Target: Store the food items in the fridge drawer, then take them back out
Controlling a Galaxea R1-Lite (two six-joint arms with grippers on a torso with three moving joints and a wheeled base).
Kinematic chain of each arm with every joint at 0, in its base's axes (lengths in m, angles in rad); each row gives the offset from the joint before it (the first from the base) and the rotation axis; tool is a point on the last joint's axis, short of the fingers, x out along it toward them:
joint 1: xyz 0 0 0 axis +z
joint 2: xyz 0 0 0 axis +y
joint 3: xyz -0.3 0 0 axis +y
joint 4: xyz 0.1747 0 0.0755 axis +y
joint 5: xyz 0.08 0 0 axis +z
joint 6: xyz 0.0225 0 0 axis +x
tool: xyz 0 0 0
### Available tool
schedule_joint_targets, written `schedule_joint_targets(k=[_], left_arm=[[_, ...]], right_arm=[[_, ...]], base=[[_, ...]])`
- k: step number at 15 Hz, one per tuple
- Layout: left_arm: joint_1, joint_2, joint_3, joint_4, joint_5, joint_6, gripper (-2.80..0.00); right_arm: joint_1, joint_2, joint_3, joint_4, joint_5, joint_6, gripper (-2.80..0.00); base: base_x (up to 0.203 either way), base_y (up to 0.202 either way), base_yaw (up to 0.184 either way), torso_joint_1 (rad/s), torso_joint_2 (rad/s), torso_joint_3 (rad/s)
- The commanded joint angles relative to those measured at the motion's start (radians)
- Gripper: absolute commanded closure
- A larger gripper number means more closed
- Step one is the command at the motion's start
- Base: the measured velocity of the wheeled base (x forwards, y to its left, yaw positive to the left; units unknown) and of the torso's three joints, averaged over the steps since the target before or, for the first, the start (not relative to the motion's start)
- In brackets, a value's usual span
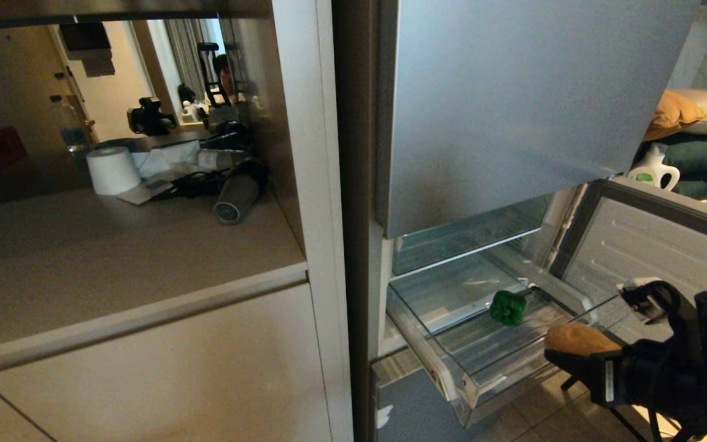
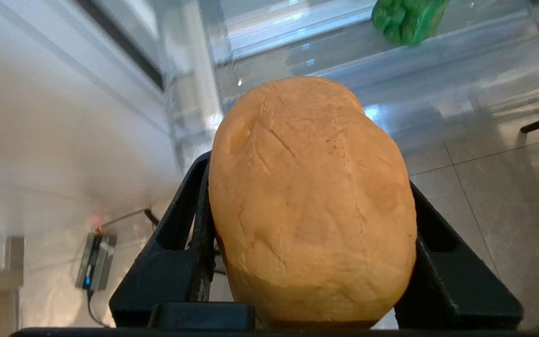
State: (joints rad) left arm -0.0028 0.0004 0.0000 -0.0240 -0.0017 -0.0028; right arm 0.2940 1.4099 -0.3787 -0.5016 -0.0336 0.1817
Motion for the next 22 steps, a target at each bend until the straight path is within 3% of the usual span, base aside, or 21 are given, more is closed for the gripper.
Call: schedule_joint_targets(k=[1, 12, 22], left_arm=[[0.0, 0.0, 0.011, -0.001, -0.001, 0.0, 0.0], [0.0, 0.0, 0.011, -0.001, 0.0, 0.0, 0.0], [0.0, 0.0, 0.011, -0.001, 0.0, 0.0, 0.0]], right_arm=[[-0.011, 0.112, -0.059, -0.004, -0.002, 0.001, 0.0], [-0.162, 0.638, -0.572, -0.006, -0.015, 0.0, 0.0], [-0.16, 0.832, -0.759, -0.007, -0.008, -0.039, 0.0]], base=[[0.0, 0.0, 0.0, 0.0, 0.0, 0.0], [0.0, 0.0, 0.0, 0.0, 0.0, 0.0], [0.0, 0.0, 0.0, 0.0, 0.0, 0.0]])
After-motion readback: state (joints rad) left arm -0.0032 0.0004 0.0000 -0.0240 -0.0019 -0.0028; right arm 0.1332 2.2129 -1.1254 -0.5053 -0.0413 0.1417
